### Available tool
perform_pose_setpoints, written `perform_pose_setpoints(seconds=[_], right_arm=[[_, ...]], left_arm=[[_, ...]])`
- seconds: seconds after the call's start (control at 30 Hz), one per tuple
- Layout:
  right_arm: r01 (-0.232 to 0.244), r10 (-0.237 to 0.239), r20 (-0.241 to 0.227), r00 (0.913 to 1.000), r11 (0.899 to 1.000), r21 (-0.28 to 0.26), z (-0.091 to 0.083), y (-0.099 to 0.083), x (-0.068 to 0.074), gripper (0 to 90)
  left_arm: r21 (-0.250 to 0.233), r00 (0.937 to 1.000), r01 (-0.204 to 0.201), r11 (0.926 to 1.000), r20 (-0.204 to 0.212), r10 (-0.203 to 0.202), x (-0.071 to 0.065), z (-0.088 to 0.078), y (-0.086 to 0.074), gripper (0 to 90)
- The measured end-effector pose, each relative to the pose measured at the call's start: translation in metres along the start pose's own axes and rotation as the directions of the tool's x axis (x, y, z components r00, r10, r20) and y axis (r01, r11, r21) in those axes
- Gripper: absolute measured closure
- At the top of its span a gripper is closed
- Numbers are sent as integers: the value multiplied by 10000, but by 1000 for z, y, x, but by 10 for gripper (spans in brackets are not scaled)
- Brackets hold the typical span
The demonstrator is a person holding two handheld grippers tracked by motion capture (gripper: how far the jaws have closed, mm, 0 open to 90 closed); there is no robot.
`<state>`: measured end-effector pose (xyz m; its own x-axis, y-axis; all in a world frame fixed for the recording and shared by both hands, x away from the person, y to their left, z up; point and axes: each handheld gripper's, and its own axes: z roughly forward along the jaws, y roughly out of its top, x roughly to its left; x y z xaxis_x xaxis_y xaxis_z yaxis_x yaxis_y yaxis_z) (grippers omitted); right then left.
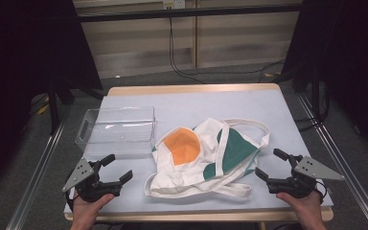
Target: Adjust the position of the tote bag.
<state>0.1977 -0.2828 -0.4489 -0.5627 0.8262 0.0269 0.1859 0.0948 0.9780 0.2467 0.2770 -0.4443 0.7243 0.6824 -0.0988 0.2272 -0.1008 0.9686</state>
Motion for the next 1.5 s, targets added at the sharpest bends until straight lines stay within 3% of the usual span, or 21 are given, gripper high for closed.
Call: perform_pose_setpoints(seconds=[0.13, 0.27, 0.43, 0.53, 0.67, 0.77, 1.0, 1.07, 1.13, 1.27, 1.37, 1.5], right_arm=[[-54, 54, -54, 10000, 10000, -29, -1, 0, 1, 117], [-36, 36, -233, 9997, 10000, 11, 0, -1, 1, 162], [-305, 309, -348, 9989, 9995, 101, 0, -1, 1, 199], [-216, 215, -379, 9991, 9998, -27, -3, -1, 2, 234], [-261, 264, -641, 9976, 9996, 60, -3, -1, 2, 263], [-172, 191, -761, 9969, 9995, 256, -2, -2, 2, 294], [-378, 427, -1003, 9940, 9980, 500, 1, -3, 0, 307], [-463, 512, -1053, 9931, 9977, 493, 1, -3, 0, 307], [-442, 495, -1045, 9933, 9976, 532, 0, -3, 1, 308], [-392, 453, -1025, 9937, 9974, 604, 0, -2, 3, 307], [-414, 472, -1001, 9939, 9974, 594, 0, -1, 6, 307], [-372, 437, -1034, 9937, 9973, 633, 1, -1, 8, 304]], left_arm=[[183, 9994, -291, 9994, 199, 288, -1, 0, 1, 111], [413, 9992, -286, 9987, 307, 274, -5, 2, 1, 152], [768, 9955, -396, 9963, 885, 328, -9, 6, 3, 203], [899, 9912, -309, 9955, 1310, 190, -14, 8, 6, 238], [1228, 9876, -624, 9905, 1508, 435, -20, 12, 7, 292], [1511, 9784, -850, 9848, 1997, 538, -27, 21, 9, 339], [2153, 9671, -1026, 9712, 2502, 467, -37, 34, 12, 403], [2223, 9669, -1041, 9694, 2510, 463, -40, 35, 14, 421], [2170, 9600, -1118, 9697, 2758, 489, -43, 36, 16, 453], [2316, 9530, -1427, 9623, 2946, 704, -50, 39, 19, 488], [2397, 9461, -1431, 9602, 3179, 617, -55, 43, 19, 507], [2547, 9350, -1793, 9502, 3444, 841, -63, 54, 22, 534]])
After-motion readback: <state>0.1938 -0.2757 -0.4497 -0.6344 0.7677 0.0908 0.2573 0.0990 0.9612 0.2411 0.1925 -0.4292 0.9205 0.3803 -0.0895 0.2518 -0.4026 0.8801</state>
